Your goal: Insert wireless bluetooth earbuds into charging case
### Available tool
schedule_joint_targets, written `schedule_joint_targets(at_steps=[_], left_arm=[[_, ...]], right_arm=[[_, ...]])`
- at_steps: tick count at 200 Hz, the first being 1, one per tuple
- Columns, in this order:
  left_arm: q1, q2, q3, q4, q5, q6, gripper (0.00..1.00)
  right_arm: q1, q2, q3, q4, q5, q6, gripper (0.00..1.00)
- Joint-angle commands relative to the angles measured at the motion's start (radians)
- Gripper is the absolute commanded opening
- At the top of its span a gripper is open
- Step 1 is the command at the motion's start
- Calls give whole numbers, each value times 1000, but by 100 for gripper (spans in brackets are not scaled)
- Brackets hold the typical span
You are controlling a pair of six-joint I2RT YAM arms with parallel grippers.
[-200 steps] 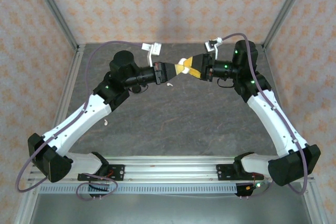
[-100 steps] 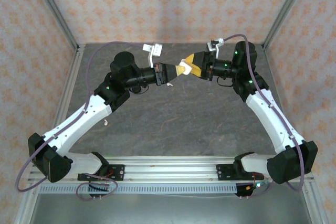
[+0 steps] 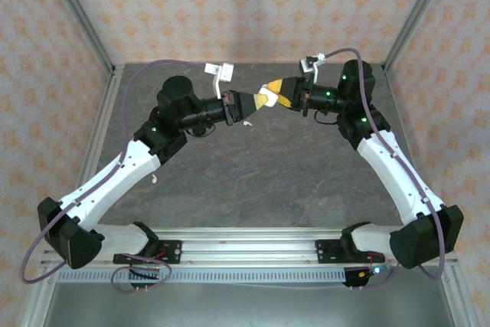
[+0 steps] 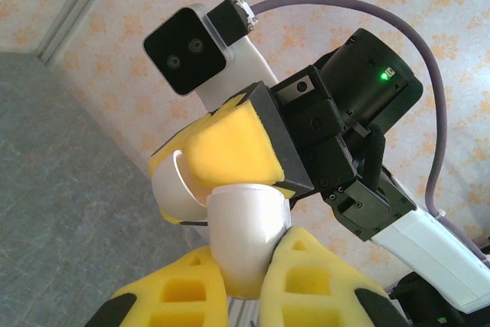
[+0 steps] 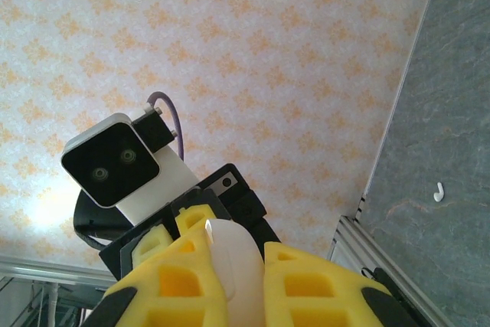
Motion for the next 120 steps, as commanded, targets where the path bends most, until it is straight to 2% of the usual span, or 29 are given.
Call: schedule_joint_targets(at_steps=[1,11,39,64,90,120], left_arm=[[-12,-14,2,-44,-4,84,1],[-11,-18,2,-69,-4,100,5],[-10,-37,4,-129,-5,141,42],[5,-57,7,-162,13,153,63],[31,-73,25,-205,77,204,65],[39,-87,73,-299,149,317,66]], right_arm=[[25,-23,50,40,-6,-11,0],[27,-20,65,23,-5,-39,0],[32,-14,150,-152,-12,-227,0],[40,-3,258,-388,-6,-462,0],[68,15,354,-624,70,-704,0],[94,18,386,-722,159,-837,0]])
